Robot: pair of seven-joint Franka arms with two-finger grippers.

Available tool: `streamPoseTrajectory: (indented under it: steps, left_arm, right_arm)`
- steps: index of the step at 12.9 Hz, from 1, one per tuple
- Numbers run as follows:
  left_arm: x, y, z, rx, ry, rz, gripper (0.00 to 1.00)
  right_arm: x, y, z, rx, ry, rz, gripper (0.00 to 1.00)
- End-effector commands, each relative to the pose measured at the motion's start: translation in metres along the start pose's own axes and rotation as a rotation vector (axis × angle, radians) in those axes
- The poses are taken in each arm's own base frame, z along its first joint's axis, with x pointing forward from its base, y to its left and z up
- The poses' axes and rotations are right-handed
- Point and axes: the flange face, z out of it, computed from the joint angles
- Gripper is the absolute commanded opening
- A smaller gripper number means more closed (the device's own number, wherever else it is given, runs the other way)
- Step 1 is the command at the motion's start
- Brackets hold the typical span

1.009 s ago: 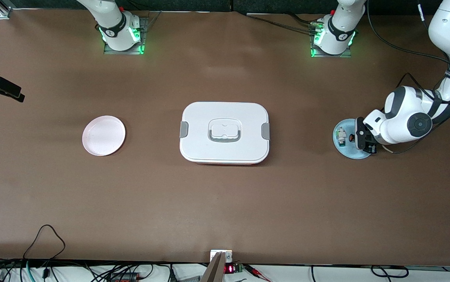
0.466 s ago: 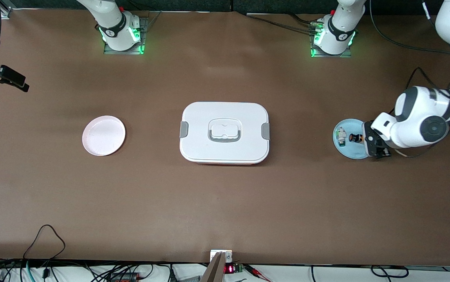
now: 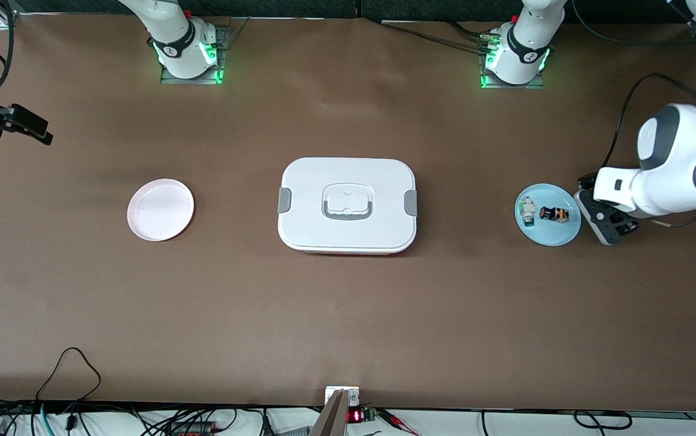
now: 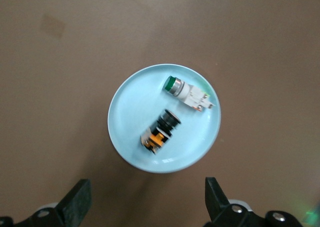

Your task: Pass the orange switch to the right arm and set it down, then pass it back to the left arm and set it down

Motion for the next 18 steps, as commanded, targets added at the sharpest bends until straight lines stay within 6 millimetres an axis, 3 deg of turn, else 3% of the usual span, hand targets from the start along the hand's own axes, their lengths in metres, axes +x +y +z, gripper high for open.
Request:
streamPoseTrajectory:
  steps: [1,4,6,8,11,12,14,18]
  left_arm:
    - [-0.006,0.004,-0.071,-0.048,0.013,-0.197,1.00]
    - [-0.014,0.017,-0.129,-0.093,0.006,-0.468,1.00]
    - [-0.017,0.029,-0.144,-0.130,0.016,-0.636,1.00]
    - [-0.023,0.051,-0.172,-0.118,0.037,-0.692,1.00]
    - [-0.052,0.049,-0.181,-0.188,0.062,-0.783,1.00]
    - [-0.051,0.050,-0.186,-0.174,0.072,-0.782,1.00]
    - [-0.046,0.070,-0.217,-0.109,0.111,-0.782,1.00]
    - [-0.019,0.092,-0.230,-0.071,0.116,-0.763,1.00]
  right_arm:
    - [0.006,0.003,-0.003,-0.013,0.012,0.023,1.00]
    - [0.017,0.013,-0.005,-0.015,0.011,0.022,1.00]
    - [0.020,0.004,-0.007,-0.017,0.015,0.015,1.00]
    - [0.021,-0.003,-0.008,-0.022,0.019,0.009,1.00]
    - [0.020,-0.005,-0.007,-0.024,0.016,-0.007,1.00]
    - [0.020,-0.005,-0.006,-0.024,0.011,-0.012,1.00]
    - [0.016,-0.006,-0.006,-0.018,-0.015,-0.015,1.00]
    - [0.016,-0.009,-0.010,-0.016,-0.007,-0.027,1.00]
